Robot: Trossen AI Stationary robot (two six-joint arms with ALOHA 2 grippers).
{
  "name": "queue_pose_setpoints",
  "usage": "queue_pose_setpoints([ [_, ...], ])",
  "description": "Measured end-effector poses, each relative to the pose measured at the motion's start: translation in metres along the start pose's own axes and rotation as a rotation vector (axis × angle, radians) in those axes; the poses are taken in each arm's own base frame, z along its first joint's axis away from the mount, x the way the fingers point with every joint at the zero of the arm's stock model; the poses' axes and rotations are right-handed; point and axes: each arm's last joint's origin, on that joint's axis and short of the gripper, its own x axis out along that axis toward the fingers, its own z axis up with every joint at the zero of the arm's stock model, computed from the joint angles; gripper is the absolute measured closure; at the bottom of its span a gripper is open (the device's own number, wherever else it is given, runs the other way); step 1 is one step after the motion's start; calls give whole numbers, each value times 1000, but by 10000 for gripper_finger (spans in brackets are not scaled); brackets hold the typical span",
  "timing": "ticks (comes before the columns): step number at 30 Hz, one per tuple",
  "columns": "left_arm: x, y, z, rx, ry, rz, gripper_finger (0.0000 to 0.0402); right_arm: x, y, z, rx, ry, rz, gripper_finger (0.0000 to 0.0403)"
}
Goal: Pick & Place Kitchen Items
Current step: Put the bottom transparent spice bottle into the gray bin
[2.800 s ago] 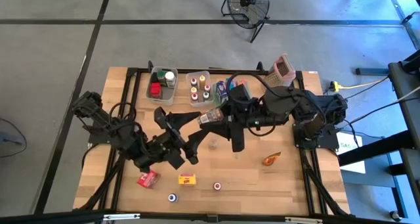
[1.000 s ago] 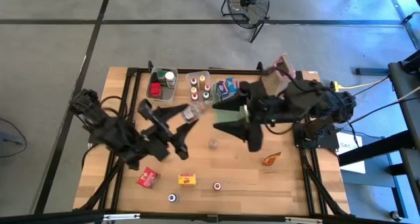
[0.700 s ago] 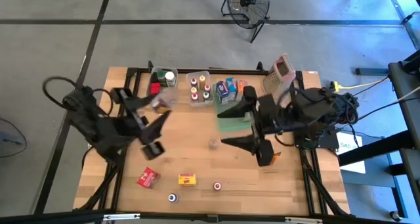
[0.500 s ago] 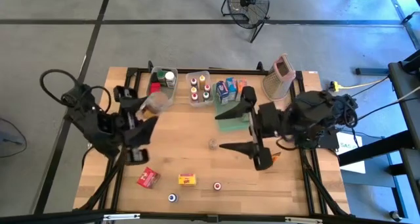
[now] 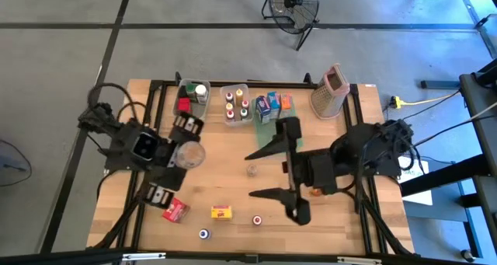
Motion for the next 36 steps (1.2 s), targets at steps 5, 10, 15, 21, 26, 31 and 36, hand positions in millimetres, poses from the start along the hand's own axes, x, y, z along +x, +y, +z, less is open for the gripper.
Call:
queue_pose_setpoints([
  [5, 0, 8, -18, -43, -90, -24, 210, 9, 5, -4, -28, -36, -22, 116],
  [10, 0, 15, -30, -92, -86, -7, 210, 15, 8, -8, -123, -32, -68, 116],
  [15, 0, 16, -36, -103, -103, -3, 210, 20, 12, -15, -187, 37, -158, 116],
  [21, -1, 14, -38, -20, -107, -61, 210, 19, 10, -11, 43, -5, -179, 116],
  [26, 0, 12, -41, 62, -73, -72, 210, 15, 6, -5, 150, -48, -187, 116],
  [31, 0, 20, -47, 95, -23, -59, 210, 16, 5, -4, 158, -63, -172, 116],
  [36, 1, 25, -48, 112, -23, -70, 210, 16, 1, -4, 224, -85, -181, 116],
])
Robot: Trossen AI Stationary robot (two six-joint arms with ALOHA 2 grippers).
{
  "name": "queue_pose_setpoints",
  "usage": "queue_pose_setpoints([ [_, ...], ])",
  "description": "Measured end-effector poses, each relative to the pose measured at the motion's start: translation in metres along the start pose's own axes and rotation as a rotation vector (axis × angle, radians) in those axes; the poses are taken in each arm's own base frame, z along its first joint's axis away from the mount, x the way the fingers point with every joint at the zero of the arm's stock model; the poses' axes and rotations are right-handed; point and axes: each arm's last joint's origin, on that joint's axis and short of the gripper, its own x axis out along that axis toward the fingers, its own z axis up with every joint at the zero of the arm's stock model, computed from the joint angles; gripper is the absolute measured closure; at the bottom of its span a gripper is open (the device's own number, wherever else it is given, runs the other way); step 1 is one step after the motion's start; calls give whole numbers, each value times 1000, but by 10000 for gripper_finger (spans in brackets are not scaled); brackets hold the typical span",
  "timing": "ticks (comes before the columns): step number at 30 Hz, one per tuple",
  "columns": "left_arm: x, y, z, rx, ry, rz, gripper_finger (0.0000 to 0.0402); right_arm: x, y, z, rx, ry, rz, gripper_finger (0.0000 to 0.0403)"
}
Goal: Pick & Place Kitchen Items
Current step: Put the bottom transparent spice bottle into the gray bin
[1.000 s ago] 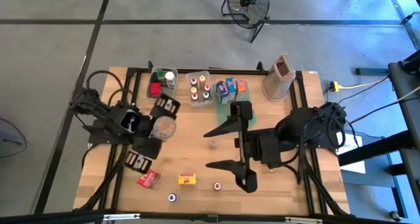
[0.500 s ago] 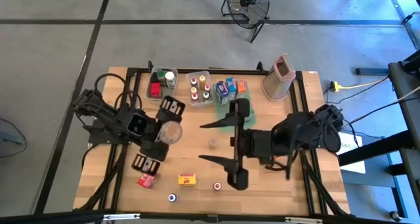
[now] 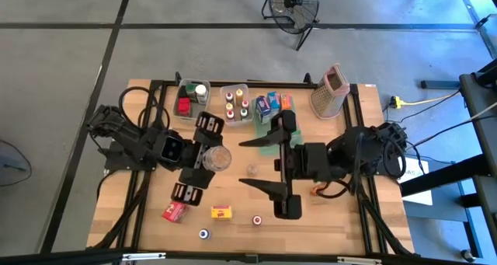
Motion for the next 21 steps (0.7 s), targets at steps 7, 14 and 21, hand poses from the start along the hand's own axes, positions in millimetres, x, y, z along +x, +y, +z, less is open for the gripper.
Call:
queue_pose_setpoints([
  [7, 0, 7, -4, 21, 29, -5, 210, 4, -9, -2, 28, -8, -27, 116],
  [14, 0, 13, -7, 3, 41, -15, 210, 8, -14, -7, 59, 8, -33, 116],
  [21, -1, 20, -8, -25, 46, -15, 210, 8, -14, -9, 48, 20, -31, 116],
])
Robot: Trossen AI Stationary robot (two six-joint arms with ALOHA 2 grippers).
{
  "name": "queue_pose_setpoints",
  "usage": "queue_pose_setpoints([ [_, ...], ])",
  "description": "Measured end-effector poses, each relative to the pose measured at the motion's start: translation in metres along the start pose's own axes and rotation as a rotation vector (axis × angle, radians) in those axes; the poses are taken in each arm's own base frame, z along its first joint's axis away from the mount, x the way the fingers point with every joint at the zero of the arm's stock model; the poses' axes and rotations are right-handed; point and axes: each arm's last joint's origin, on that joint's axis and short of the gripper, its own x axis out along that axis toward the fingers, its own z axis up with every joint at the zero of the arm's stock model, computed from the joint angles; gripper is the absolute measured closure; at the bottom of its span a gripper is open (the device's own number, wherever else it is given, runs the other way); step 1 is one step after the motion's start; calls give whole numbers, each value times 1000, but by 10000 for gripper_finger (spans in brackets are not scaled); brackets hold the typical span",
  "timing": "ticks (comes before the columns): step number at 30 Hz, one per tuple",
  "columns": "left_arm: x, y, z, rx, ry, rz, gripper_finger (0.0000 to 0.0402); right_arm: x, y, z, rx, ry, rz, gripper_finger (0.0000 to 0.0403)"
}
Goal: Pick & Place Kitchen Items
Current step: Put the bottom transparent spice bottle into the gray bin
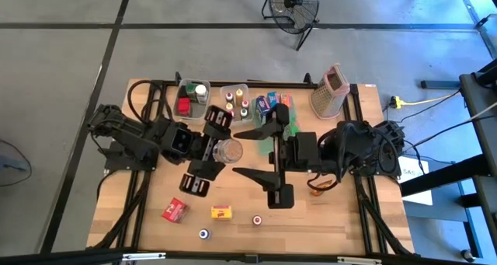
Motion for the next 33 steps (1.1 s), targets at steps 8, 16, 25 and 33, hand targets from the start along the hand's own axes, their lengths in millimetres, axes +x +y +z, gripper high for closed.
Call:
queue_pose_setpoints([
  [8, 0, 4, -1, -13, 3, -16, 210, 0, 0, -1, -17, 10, 1, 116],
  [16, 0, 4, -2, -5, 16, -15, 210, 0, -1, -2, -21, 17, -1, 130],
  [25, 0, 5, -3, 7, 27, -4, 210, 0, -1, -3, -40, 33, -15, 144],
  [33, 0, 6, -5, 13, 50, 17, 210, 0, -2, -4, -55, 43, -40, 145],
])
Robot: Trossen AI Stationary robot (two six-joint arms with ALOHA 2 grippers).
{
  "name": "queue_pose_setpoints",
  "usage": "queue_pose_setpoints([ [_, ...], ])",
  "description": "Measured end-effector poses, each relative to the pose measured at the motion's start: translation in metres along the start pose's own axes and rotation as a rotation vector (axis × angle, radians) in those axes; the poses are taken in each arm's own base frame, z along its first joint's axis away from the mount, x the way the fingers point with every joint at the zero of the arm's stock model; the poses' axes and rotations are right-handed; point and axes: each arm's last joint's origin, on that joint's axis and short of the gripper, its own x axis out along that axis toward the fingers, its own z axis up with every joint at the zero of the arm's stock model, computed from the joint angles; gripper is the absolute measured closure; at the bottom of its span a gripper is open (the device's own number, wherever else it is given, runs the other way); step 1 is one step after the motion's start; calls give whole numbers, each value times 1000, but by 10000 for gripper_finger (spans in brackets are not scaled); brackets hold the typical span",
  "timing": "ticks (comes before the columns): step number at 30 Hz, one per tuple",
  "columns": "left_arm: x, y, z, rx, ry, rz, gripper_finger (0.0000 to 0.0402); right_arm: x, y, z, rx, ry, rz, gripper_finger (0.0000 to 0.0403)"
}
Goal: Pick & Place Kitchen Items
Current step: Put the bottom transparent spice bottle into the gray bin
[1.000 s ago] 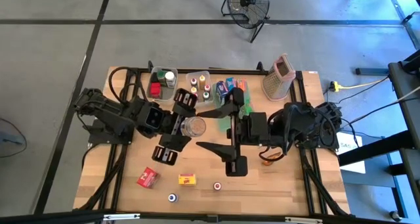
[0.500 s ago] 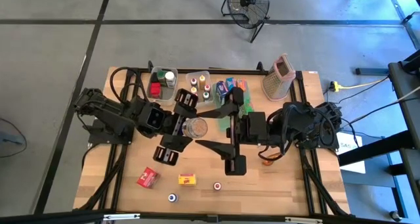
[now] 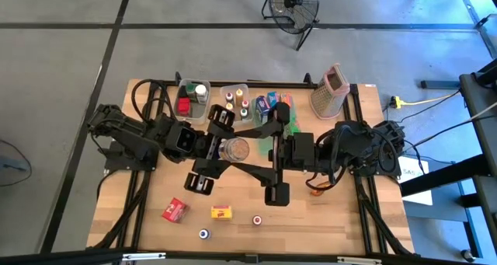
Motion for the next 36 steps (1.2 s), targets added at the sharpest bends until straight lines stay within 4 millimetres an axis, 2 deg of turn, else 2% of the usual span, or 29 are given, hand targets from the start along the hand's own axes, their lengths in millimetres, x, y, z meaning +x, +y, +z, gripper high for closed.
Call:
queue_pose_setpoints([
  [17, 0, 0, -4, 2, 38, 4, 210, -4, 7, 2, -47, 5, -35, 153],
  [22, 0, 0, -4, 8, 41, 4, 210, -4, 7, 2, -51, 7, -34, 167],
  [30, 0, 0, -5, 7, 50, 21, 210, -5, 7, 3, -77, 20, -48, 211],
  [36, 0, 0, -5, 1, 55, 14, 210, -6, 9, 3, -69, 24, -46, 214],
])
